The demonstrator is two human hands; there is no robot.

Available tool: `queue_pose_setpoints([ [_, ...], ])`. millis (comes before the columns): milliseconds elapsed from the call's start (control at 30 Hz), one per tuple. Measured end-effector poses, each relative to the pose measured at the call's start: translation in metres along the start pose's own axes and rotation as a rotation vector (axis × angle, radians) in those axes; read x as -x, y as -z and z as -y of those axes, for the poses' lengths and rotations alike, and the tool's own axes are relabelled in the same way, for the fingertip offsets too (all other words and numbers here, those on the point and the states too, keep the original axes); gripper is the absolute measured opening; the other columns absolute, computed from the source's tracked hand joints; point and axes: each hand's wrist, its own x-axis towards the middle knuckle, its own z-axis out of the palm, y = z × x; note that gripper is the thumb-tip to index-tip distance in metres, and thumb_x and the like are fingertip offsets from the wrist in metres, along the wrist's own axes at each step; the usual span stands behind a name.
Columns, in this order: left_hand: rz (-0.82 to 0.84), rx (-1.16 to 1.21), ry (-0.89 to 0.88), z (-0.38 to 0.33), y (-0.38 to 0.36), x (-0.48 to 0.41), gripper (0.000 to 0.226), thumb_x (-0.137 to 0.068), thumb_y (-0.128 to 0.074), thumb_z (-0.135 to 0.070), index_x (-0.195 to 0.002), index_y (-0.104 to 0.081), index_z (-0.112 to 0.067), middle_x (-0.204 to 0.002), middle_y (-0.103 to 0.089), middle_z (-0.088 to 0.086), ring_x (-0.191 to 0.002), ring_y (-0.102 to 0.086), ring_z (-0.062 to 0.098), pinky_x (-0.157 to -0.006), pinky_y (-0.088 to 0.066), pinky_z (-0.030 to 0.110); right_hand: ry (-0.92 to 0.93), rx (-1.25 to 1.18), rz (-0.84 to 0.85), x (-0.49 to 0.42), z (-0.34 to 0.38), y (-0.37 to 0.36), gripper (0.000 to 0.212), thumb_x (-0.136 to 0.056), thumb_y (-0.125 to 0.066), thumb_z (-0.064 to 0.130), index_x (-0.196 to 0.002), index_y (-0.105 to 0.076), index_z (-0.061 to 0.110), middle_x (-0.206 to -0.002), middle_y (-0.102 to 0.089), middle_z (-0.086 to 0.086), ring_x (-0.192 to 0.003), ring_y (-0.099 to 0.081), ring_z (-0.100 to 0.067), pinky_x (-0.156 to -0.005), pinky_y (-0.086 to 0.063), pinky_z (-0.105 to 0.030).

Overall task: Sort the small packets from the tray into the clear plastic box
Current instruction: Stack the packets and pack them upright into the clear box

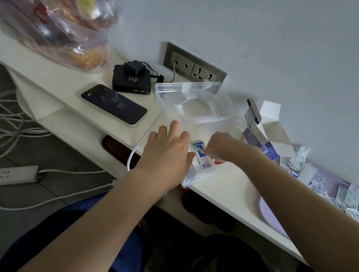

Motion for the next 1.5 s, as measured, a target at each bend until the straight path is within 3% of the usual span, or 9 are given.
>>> queue_pose_setpoints([
  [200,0.006,-0.004,0.001,-0.001,0.000,0.000,0.033,-0.099,-0.036,-0.038,-0.123,-0.044,-0.016,-0.129,-0.033,0.005,-0.112,-0.041,0.022,-0.091,-0.032,0.031,0.024,0.054,0.050,0.006,0.006,0.002,0.027,-0.097,-0.041,0.017,-0.110,-0.057,-0.001,-0.099,-0.061,-0.012,-0.067,-0.051,-0.018,-0.056,-0.037,-0.020],
  [300,0.004,-0.004,0.000,-0.002,0.000,0.001,0.032,-0.100,-0.035,-0.037,-0.123,-0.043,-0.016,-0.129,-0.032,0.005,-0.112,-0.040,0.022,-0.091,-0.032,0.031,0.045,0.023,0.045,0.008,0.006,0.002,0.038,-0.095,-0.050,0.023,-0.127,-0.048,0.003,-0.120,-0.057,-0.013,-0.099,-0.059,-0.026,-0.082,-0.045,-0.029],
  [367,0.004,-0.003,-0.002,-0.002,0.000,0.001,0.032,-0.100,-0.035,-0.036,-0.122,-0.043,-0.016,-0.128,-0.032,0.005,-0.110,-0.040,0.022,-0.091,-0.031,0.030,0.068,0.003,0.042,0.012,0.006,0.002,0.048,-0.091,-0.056,0.030,-0.130,-0.044,0.006,-0.128,-0.053,-0.012,-0.110,-0.056,-0.026,-0.084,-0.041,-0.028],
  [600,0.008,0.010,0.007,-0.003,-0.001,0.001,0.030,-0.100,-0.035,-0.036,-0.122,-0.043,-0.017,-0.128,-0.032,0.005,-0.111,-0.040,0.021,-0.090,-0.031,0.030,0.058,0.022,0.053,0.009,0.009,0.004,0.053,-0.080,-0.068,0.040,-0.119,-0.052,0.007,-0.113,-0.059,-0.009,-0.083,-0.059,-0.021,-0.084,-0.052,-0.031],
  [833,0.002,-0.007,0.009,-0.007,-0.001,0.000,0.028,-0.100,-0.036,-0.033,-0.120,-0.043,-0.016,-0.125,-0.032,0.007,-0.107,-0.041,0.022,-0.088,-0.031,0.030,0.097,0.075,-0.015,0.004,0.011,0.000,0.024,-0.086,-0.062,0.024,-0.101,-0.057,0.005,-0.106,-0.063,-0.013,-0.076,-0.052,-0.021,-0.053,-0.035,-0.019],
  [1000,0.009,-0.017,0.018,-0.007,-0.001,0.000,0.028,-0.099,-0.036,-0.033,-0.120,-0.043,-0.015,-0.125,-0.032,0.006,-0.108,-0.041,0.023,-0.089,-0.030,0.030,0.123,0.084,-0.054,0.003,0.008,0.000,0.041,-0.091,-0.057,0.030,-0.118,-0.055,0.000,-0.116,-0.060,-0.015,-0.098,-0.058,-0.026,-0.080,-0.044,-0.030],
  [1100,0.014,-0.020,0.028,-0.009,0.001,0.000,0.028,-0.100,-0.036,-0.033,-0.120,-0.043,-0.015,-0.126,-0.032,0.006,-0.109,-0.040,0.023,-0.090,-0.031,0.030,0.137,0.158,-0.103,0.004,0.003,0.001,0.041,-0.094,-0.051,0.033,-0.125,-0.050,0.006,-0.123,-0.057,-0.011,-0.111,-0.055,-0.027,-0.091,-0.043,-0.034],
  [1367,0.002,-0.104,-0.103,-0.027,-0.003,0.009,0.037,-0.098,-0.035,-0.044,-0.126,-0.043,-0.021,-0.127,-0.040,0.003,-0.119,-0.033,0.023,-0.096,-0.027,0.031,0.291,0.124,-0.415,0.053,-0.033,0.003,0.038,-0.097,-0.038,0.044,-0.126,-0.046,0.021,-0.123,-0.058,0.001,-0.107,-0.058,-0.021,-0.075,-0.040,-0.029],
  [1500,0.022,-0.144,-0.183,-0.046,-0.010,0.009,0.033,-0.095,-0.047,-0.040,-0.123,-0.044,-0.021,-0.124,-0.045,0.001,-0.118,-0.036,0.023,-0.094,-0.029,0.032,0.345,0.122,-0.504,0.069,-0.059,-0.011,0.035,-0.097,-0.037,0.039,-0.120,-0.050,0.016,-0.118,-0.057,-0.001,-0.107,-0.055,-0.021,-0.080,-0.045,-0.031],
])
